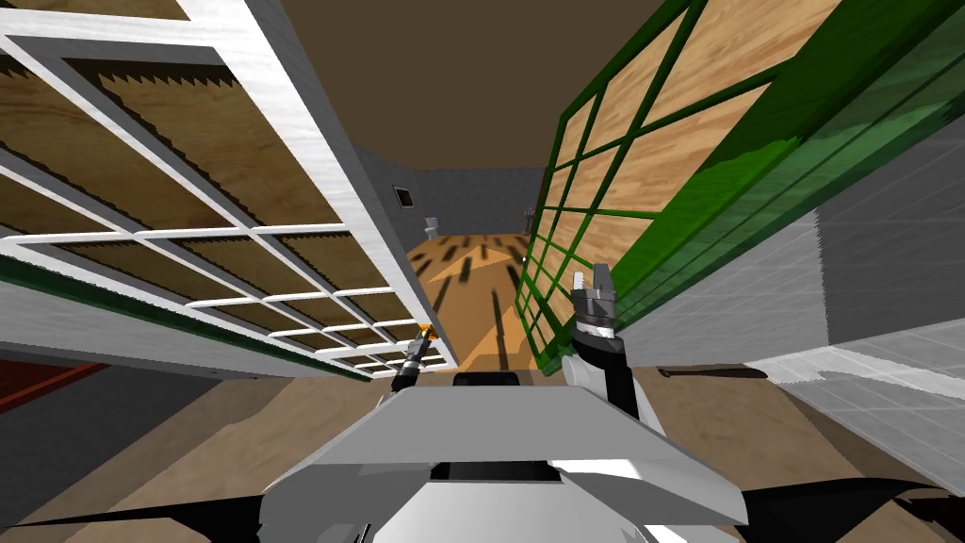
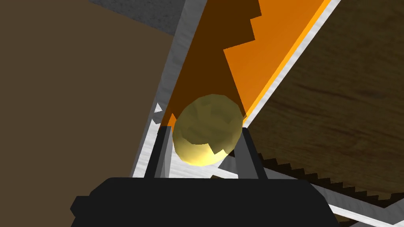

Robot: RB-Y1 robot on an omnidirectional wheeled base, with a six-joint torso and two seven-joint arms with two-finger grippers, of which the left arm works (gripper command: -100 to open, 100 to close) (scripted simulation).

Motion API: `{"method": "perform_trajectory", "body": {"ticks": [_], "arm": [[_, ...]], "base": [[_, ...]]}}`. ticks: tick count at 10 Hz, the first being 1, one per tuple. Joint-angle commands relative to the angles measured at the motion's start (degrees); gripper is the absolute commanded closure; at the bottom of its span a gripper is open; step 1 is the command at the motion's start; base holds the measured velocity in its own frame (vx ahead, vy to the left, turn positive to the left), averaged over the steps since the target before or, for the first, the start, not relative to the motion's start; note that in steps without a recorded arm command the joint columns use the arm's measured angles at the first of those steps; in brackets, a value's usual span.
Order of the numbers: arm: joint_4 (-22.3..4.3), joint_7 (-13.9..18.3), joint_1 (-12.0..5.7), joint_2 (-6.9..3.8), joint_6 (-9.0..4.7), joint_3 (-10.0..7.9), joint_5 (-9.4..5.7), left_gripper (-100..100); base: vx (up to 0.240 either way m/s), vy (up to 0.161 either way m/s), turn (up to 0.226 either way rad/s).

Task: Push the door open

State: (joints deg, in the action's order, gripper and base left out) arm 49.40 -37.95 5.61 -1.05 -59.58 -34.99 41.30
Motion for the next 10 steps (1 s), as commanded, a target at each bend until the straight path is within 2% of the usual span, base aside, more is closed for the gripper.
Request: {"method": "perform_trajectory", "body": {"ticks": [1, 4, 5, 10], "arm": [[0.5, 1.6, -0.72, -0.79, 0.03, -0.42, -1.52, 100], [-0.3, 7.3, -1.37, -1.4, 0.29, 0.77, -6.19, 100], [-0.1, 8.3, -1.21, -1.34, 0.22, 0.65, -5.72, -100], [-0.5, 15.7, -1.5, -1.8, 0.88, 0.37, -8.18, -100]], "base": [[0.039, 0.013, -0.008], [0.036, 0.024, -0.038], [0.0, 0.028, -0.063], [-0.043, 0.008, -0.077]]}}
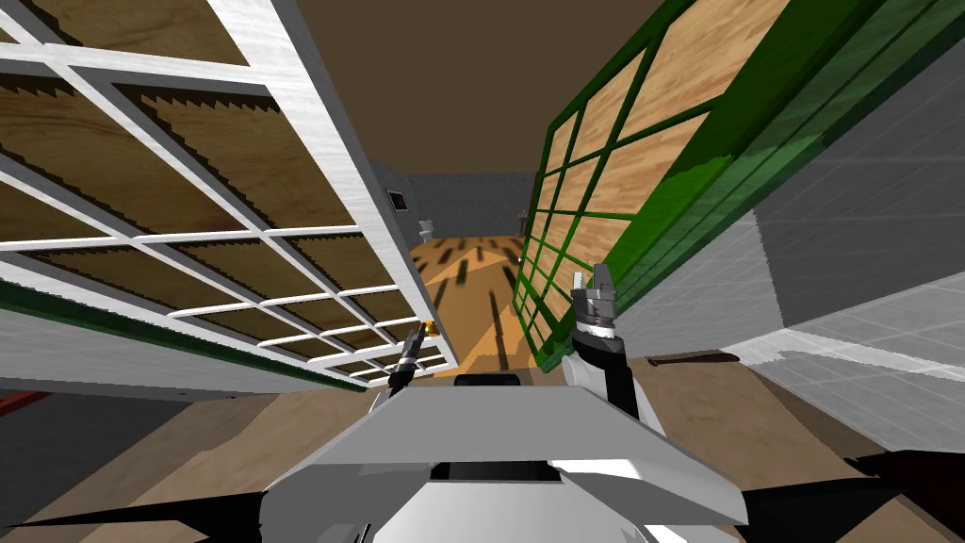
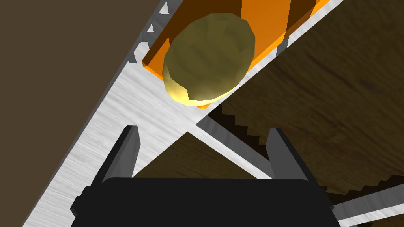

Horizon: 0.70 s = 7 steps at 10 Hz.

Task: Push the door open

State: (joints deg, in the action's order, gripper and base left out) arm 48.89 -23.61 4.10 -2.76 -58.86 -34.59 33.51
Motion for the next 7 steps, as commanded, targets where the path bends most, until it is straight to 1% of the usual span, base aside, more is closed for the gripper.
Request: {"method": "perform_trajectory", "body": {"ticks": [1, 2, 4, 5, 6, 7], "arm": [[-0.1, 2.9, -0.08, -0.2, 0.36, -0.11, -1.13, -100], [-0.1, 3.5, -0.08, -0.2, 0.36, -0.11, -1.13, -100], [-0.3, 7.1, -0.26, -0.44, 0.76, -0.28, -2.63, -100], [-0.3, 7.6, -0.26, -0.44, 0.76, -0.28, -2.63, -100], [-0.4, 9.8, -0.37, -0.56, 1.0, -0.39, -3.56, -100], [-0.5, 11.2, -0.48, -0.67, 1.25, -0.49, -4.49, -100]], "base": [[-0.051, 0.014, -0.112], [-0.037, 0.011, -0.027], [-0.044, 0.01, -0.092], [-0.036, 0.011, -0.04], [-0.031, 0.004, -0.087], [-0.052, 0.008, -0.146]]}}
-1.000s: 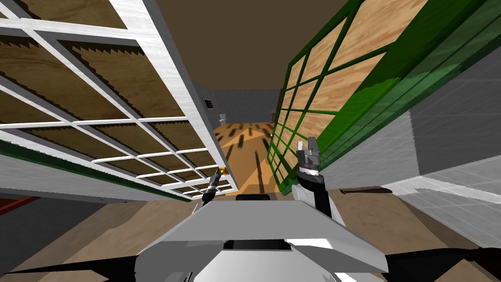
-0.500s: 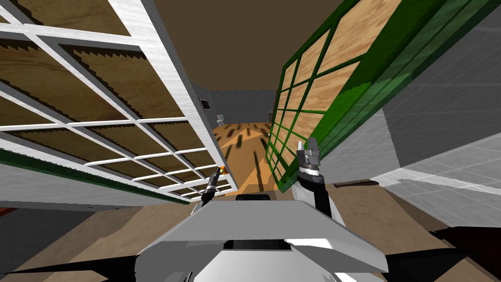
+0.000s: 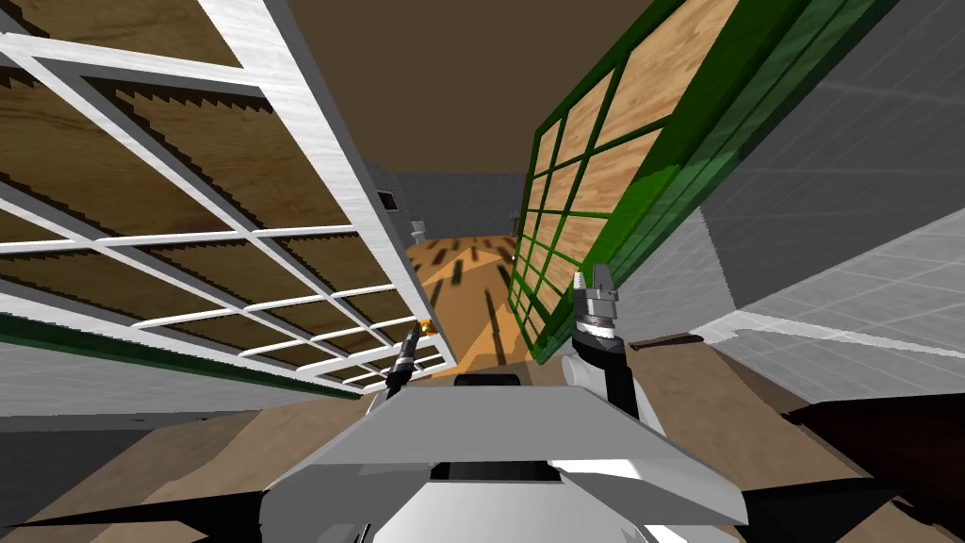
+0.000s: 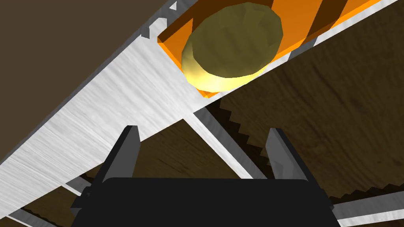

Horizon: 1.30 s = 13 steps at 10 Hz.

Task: Push the door open

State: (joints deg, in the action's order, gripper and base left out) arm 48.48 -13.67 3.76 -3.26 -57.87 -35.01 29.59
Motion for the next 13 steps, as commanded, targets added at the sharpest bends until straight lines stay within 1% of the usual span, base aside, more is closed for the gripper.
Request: {"method": "perform_trajectory", "body": {"ticks": [1, 3, 4, 5, 6, 7, 8, 9, 10, 11, 12, 13], "arm": [[-0.1, 2.2, -0.13, -0.17, 0.26, -0.07, -0.57, -100], [-0.4, 5.8, -0.36, -0.4, 0.77, -0.29, -2.53, -100], [-0.4, 6.8, -0.36, -0.4, 0.77, -0.29, -2.53, -100], [-0.6, 8.7, -0.49, -0.51, 1.06, -0.41, -3.61, -100], [-0.6, 9.1, -0.49, -0.51, 1.06, -0.41, -3.61, -100], [-0.7, 11.5, -0.62, -0.61, 1.35, -0.53, -4.69, -100], [-0.9, 12.9, -0.75, -0.71, 1.64, -0.66, -5.79, -100], [-0.9, 13.8, -0.75, -0.71, 1.64, -0.66, -5.79, -100], [-1.0, 15.8, -0.89, -0.8, 1.96, -0.79, -6.99, -100], [-1.0, 16.2, -0.89, -0.8, 1.96, -0.79, -6.99, -100], [-1.2, 18.5, -1.03, -0.88, 2.28, -0.93, -8.19, -100], [-1.4, 20.0, -1.17, -0.96, 2.59, -1.06, -9.38, -100]], "base": [[-0.051, 0.011, -0.047], [-0.06, 0.017, -0.109], [-0.049, 0.013, -0.061], [-0.041, 0.004, -0.103], [-0.031, 0.004, -0.061], [-0.046, 0.009, -0.11], [-0.065, 0.013, -0.166], [-0.051, 0.006, -0.051], [-0.061, 0.004, -0.101], [-0.051, 0.007, -0.056], [-0.05, 0.009, -0.101], [-0.073, 0.018, -0.196]]}}
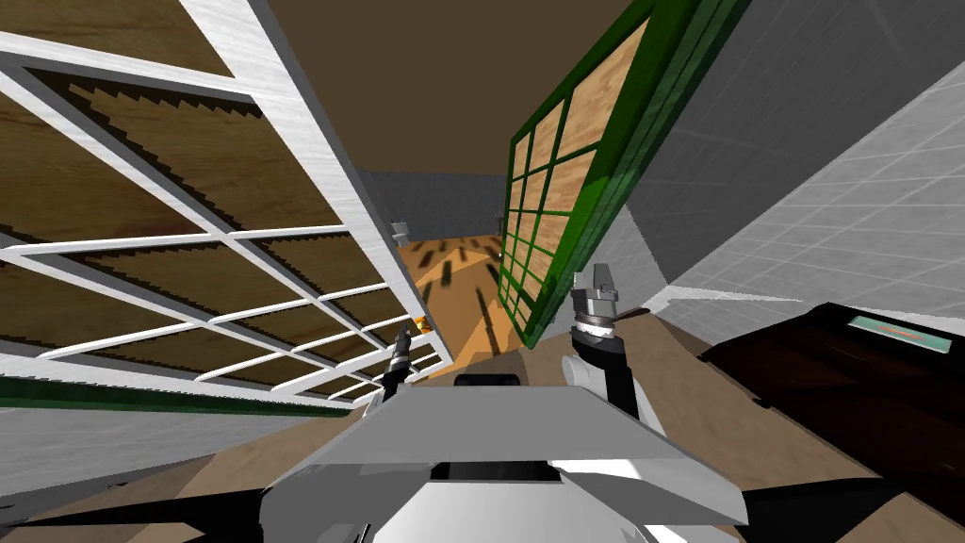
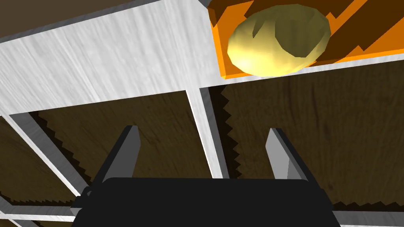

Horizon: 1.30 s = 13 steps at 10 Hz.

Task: Push the door open

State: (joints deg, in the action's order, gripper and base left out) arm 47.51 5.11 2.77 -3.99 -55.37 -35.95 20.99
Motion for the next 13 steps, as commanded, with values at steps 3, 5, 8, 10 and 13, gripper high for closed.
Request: {"method": "perform_trajectory", "body": {"ticks": [3, 5, 8, 10, 13], "arm": [[-0.6, 4.5, -0.32, -0.29, 0.42, -0.27, -2.02, -100], [-1.0, 8.2, -0.62, -0.4, 1.09, -0.55, -4.56, -100], [-1.1, 11.6, -0.77, -0.44, 1.43, -0.7, -5.84, -100], [-1.5, 15.4, -1.08, -0.48, 2.13, -0.99, -8.46, -100], [-1.7, 18.8, -1.23, -0.5, 2.48, -1.14, -9.77, -100]], "base": [[-0.051, 0.0, -0.082], [-0.06, 0.006, -0.163], [-0.053, 0.002, -0.08], [-0.071, -0.005, -0.157], [-0.055, 0.006, -0.085]]}}
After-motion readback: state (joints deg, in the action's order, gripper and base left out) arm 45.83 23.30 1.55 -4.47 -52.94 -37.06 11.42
